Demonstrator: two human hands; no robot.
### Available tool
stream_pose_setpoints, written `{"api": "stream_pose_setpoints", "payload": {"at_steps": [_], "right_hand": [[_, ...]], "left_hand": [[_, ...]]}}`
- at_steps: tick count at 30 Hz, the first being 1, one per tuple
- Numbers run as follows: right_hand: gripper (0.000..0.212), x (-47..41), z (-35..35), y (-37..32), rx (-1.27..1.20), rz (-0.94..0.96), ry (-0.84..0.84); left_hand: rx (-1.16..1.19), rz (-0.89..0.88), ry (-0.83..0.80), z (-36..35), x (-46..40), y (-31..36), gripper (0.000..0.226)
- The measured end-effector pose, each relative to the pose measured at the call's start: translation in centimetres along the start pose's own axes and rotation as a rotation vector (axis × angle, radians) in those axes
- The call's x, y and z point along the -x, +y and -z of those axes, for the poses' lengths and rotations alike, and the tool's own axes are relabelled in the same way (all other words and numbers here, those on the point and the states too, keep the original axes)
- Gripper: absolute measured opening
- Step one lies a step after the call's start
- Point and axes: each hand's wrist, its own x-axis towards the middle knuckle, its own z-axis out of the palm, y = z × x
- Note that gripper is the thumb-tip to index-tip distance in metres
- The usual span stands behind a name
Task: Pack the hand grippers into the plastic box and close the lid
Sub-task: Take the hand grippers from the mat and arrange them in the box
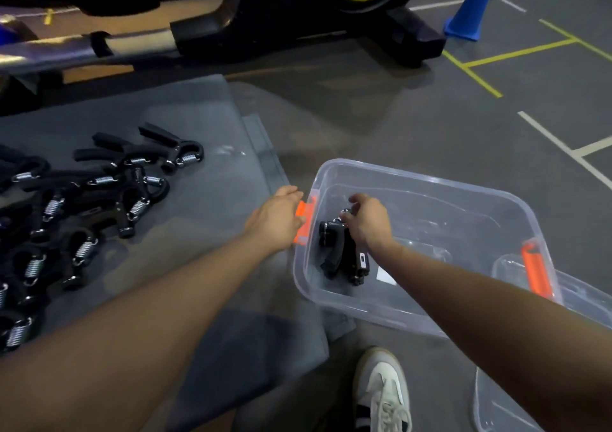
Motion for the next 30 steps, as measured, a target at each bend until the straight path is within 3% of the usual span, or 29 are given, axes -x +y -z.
{"api": "stream_pose_setpoints", "payload": {"at_steps": [8, 16, 26, 30], "right_hand": [[0.045, 4.1, -4.4, -10.5, -0.024, 0.255, -0.082], [0.048, 10.2, -15.1, -19.9, 0.025, 0.404, -0.377], [0.045, 14.1, -25.0, -24.9, 0.040, 0.430, -0.454], [0.042, 14.2, -27.3, -25.6, 0.018, 0.418, -0.451]], "left_hand": [[0.022, 0.317, 0.202, 6.5, 7.7, -8.6, 0.051], [-0.008, 0.569, 0.247, 9.0, 17.7, -19.4, 0.049], [-0.031, 0.653, 0.354, 10.2, 22.3, -29.2, 0.062], [0.020, 0.701, 0.281, 9.7, 22.6, -32.2, 0.064]]}}
